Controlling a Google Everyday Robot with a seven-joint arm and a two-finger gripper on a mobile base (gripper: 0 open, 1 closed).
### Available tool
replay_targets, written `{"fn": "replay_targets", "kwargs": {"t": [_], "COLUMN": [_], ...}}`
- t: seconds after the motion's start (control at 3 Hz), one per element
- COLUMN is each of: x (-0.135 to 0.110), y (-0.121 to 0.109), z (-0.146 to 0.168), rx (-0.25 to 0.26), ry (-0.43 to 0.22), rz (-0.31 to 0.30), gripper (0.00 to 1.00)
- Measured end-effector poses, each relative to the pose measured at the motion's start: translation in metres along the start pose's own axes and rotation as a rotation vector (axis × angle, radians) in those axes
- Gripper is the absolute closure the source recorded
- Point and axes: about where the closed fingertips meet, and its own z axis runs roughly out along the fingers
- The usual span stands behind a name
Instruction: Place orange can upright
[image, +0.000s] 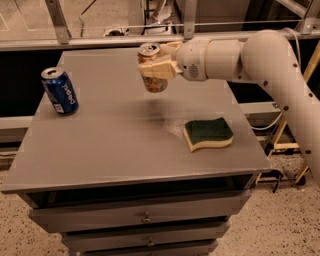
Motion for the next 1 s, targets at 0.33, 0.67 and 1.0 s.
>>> {"fn": "replay_targets", "kwargs": {"t": [0.33,0.67,1.0], "x": [-0.018,-0.029,-0.037], "y": [0.0,0.0,0.0], "z": [0.011,0.018,0.022], "rx": [0.035,0.061,0.073], "ry": [0.028,0.057,0.067], "rz": [0.02,0.037,0.06], "gripper": [0.82,0.59,0.36]}}
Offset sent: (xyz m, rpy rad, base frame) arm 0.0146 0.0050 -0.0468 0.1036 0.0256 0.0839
